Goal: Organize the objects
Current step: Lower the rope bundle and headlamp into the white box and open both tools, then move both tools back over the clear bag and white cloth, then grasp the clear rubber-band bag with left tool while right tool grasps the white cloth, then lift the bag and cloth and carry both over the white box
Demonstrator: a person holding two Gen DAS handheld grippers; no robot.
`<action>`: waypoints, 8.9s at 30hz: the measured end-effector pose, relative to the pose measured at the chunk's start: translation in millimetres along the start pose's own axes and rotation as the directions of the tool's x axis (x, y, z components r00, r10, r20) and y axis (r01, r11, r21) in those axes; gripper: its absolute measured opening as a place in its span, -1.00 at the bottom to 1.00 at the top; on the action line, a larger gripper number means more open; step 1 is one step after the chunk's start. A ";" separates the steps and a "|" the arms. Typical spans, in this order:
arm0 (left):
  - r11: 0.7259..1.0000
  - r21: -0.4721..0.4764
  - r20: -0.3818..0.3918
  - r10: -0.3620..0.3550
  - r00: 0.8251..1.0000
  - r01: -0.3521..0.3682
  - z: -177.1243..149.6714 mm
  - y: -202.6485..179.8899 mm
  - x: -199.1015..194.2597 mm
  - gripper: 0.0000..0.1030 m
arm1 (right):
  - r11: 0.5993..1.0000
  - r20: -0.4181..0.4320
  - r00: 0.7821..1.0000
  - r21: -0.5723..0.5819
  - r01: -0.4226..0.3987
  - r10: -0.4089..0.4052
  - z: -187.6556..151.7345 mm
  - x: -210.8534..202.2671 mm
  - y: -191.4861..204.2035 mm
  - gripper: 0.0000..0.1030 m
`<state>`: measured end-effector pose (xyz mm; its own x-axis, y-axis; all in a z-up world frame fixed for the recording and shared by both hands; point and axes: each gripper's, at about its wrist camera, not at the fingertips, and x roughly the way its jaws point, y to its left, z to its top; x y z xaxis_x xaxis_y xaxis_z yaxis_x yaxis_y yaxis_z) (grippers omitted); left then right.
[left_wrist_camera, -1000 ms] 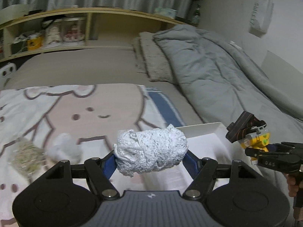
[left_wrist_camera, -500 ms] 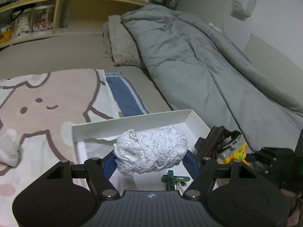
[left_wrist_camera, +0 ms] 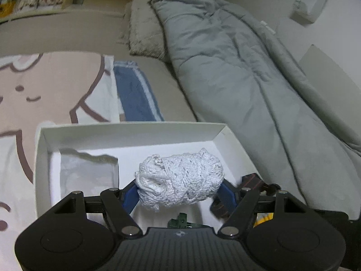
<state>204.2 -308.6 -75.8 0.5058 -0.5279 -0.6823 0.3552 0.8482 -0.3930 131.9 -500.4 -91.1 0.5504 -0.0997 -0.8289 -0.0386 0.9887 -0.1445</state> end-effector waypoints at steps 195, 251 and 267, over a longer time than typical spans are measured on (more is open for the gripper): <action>0.891 -0.127 -0.095 0.427 0.899 -0.436 -33.5 291.5 -163.2 0.92 | 0.861 0.205 0.896 0.256 -0.439 0.395 152.3 73.3 347.1 0.67; 0.913 -0.091 0.207 0.409 0.889 -0.399 -6.5 218.1 -243.7 0.18 | 0.921 0.328 0.931 0.287 -0.263 0.163 98.7 -72.2 217.8 0.11; 0.940 0.064 0.230 0.313 0.922 -0.335 -11.1 160.9 -228.8 0.18 | 0.760 0.269 0.961 0.609 -0.226 0.070 52.1 -79.3 146.5 0.12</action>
<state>136.9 -50.9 10.2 0.7578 -0.2307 -0.6104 0.2145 0.9715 -0.1009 126.1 -341.8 -18.4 0.7503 0.0030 -0.6611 0.3546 0.8421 0.4063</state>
